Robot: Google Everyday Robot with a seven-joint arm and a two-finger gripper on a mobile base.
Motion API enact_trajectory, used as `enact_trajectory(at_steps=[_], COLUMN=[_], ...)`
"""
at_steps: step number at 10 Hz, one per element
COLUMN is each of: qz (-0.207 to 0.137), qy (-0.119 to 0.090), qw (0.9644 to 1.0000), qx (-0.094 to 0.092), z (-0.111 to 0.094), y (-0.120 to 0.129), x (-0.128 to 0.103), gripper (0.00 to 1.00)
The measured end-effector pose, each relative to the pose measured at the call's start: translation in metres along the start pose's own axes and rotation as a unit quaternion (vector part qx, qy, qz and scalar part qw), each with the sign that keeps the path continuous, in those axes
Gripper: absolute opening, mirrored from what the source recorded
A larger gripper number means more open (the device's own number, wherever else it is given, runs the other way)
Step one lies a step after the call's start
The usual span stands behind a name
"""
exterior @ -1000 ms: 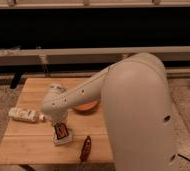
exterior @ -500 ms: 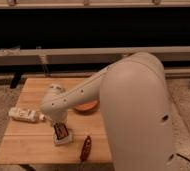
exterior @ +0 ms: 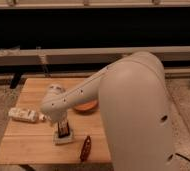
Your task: Place the eraser on the white sponge
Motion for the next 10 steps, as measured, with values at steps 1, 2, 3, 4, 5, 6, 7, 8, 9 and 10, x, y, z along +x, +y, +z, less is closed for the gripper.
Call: enact_trajectory(at_steps=[1, 2, 3, 4, 5, 6, 7, 8, 9, 10], qz=[-0.001, -0.001, -0.002, -0.003, -0.003, -0.003, -0.004, -0.003, -0.002, -0.001], qy=[0.000, 0.000, -0.001, -0.001, -0.001, -0.002, -0.001, -0.001, -0.001, -0.001], qw=[1.0000, 1.0000, 1.0000, 1.0000, 1.0000, 1.0000, 1.0000, 1.0000, 1.0000, 1.0000], qx=[0.000, 0.000, 0.001, 0.000, 0.001, 0.001, 0.002, 0.001, 0.002, 0.004], z=[-0.0009, -0.0013, -0.0018, -0.0019, -0.0019, -0.0022, -0.0022, -0.0040, -0.0049, -0.0053], y=[0.0000, 0.0007, 0.0010, 0.0020, 0.0024, 0.0024, 0.0022, 0.0023, 0.0011, -0.0004], x=[-0.0006, -0.0009, -0.0016, -0.0025, -0.0030, -0.0039, -0.0037, -0.0029, -0.0031, -0.0025], gripper=[0.52, 0.60, 0.68, 0.77, 0.81, 0.81, 0.81, 0.81, 0.81, 0.81])
